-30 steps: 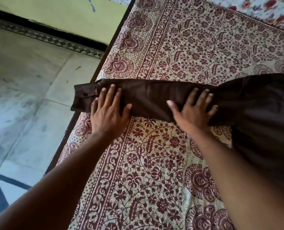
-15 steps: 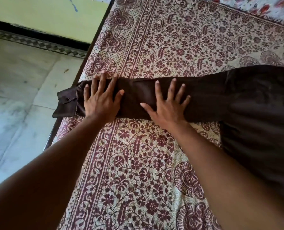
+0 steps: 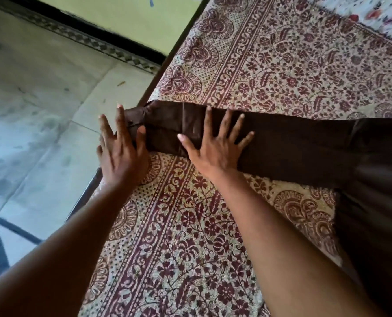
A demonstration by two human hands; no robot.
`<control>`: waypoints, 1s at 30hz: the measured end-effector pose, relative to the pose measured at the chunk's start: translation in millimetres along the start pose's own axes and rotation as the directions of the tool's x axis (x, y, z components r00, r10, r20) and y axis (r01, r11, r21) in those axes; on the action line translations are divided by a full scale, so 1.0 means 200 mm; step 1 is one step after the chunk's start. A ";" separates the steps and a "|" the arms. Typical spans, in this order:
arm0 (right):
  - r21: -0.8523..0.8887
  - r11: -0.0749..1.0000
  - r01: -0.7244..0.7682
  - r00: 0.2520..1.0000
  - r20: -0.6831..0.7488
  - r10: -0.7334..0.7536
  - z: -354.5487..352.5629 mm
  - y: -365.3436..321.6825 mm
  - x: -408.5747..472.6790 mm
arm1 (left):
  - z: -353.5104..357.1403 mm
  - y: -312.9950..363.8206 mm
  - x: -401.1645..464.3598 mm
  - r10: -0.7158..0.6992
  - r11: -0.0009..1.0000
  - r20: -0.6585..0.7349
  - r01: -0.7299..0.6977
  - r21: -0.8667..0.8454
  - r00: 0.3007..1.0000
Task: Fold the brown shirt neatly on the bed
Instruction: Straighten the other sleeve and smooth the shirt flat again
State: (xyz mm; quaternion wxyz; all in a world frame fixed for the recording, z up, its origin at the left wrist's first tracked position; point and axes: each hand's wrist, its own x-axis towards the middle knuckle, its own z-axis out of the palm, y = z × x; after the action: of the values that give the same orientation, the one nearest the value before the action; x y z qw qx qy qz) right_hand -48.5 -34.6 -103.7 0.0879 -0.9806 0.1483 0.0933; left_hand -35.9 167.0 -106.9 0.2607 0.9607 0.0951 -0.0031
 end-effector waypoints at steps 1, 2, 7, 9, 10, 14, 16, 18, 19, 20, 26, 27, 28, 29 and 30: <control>-0.005 0.998 0.067 0.998 0.001 -0.067 0.01 -0.07 0.00 | 0.01 -0.01 0.00 0.000 1.000 -0.014 -0.001 -0.031 1.000; 0.002 0.988 0.157 0.988 -0.001 -0.157 0.01 -0.12 0.00 | 0.02 -0.01 0.00 -0.001 0.999 -0.028 0.000 -0.046 1.000; 0.151 0.988 0.023 0.978 -0.211 0.009 -0.02 -0.09 -0.01 | 0.00 0.00 0.01 -0.031 0.984 -0.111 0.010 -0.180 0.993; 0.202 0.944 -0.261 0.942 -0.160 0.295 0.01 -0.07 0.00 | -0.02 0.01 0.00 -0.056 0.975 -0.159 0.020 -0.222 0.986; 0.152 0.946 -0.287 0.941 -0.140 0.308 0.02 -0.09 -0.01 | -0.02 0.01 0.00 -0.050 0.974 -0.183 0.008 -0.226 0.982; -0.014 0.997 0.079 0.996 -0.042 -0.079 0.06 -0.27 0.00 | -0.01 -0.04 0.00 0.046 0.991 -0.244 -0.074 -0.110 0.969; -0.018 0.950 0.312 0.950 0.007 -0.312 0.04 -0.30 0.01 | -0.01 -0.05 -0.01 0.164 0.982 -0.246 -0.182 -0.050 0.955; 0.050 0.900 0.432 0.902 -0.026 -0.431 -0.01 -0.25 0.03 | -0.01 -0.04 -0.01 0.282 0.957 -0.155 -0.288 -0.020 0.947; 0.066 0.912 0.405 0.911 -0.107 -0.398 -0.03 -0.21 0.03 | -0.01 -0.04 -0.01 0.305 0.952 -0.115 -0.307 0.007 0.945; 0.062 0.951 0.303 0.936 -0.205 -0.284 -0.04 -0.15 0.01 | -0.01 -0.04 -0.01 0.301 0.954 -0.088 -0.299 0.033 0.950; 0.023 0.966 -0.259 0.957 -0.129 0.260 0.06 0.05 -0.15 | 0.00 -0.04 0.00 0.286 0.956 -0.062 -0.280 0.087 0.956; -0.031 0.991 -0.127 0.985 -0.124 0.122 0.07 0.02 -0.18 | 0.01 -0.03 0.00 0.293 0.954 -0.064 -0.287 0.087 0.954; -0.067 0.997 0.033 0.993 -0.107 -0.040 0.07 0.01 -0.21 | 0.01 -0.03 0.01 0.300 0.951 -0.066 -0.294 0.093 0.952; -0.064 0.978 0.200 0.976 -0.075 -0.205 0.07 0.00 -0.22 | 0.02 -0.03 0.01 0.306 0.949 -0.067 -0.299 0.103 0.950; -0.029 0.937 0.347 0.937 -0.038 -0.348 0.04 0.01 -0.22 | 0.02 -0.04 0.01 0.313 0.945 -0.066 -0.304 0.117 0.947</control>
State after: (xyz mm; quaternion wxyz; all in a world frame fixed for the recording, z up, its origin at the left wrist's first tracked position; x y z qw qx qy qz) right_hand -92.4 -22.2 -103.0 0.0890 -0.9940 -0.0264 0.0572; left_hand -35.4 172.0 -113.7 0.2028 0.9754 -0.0458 0.0731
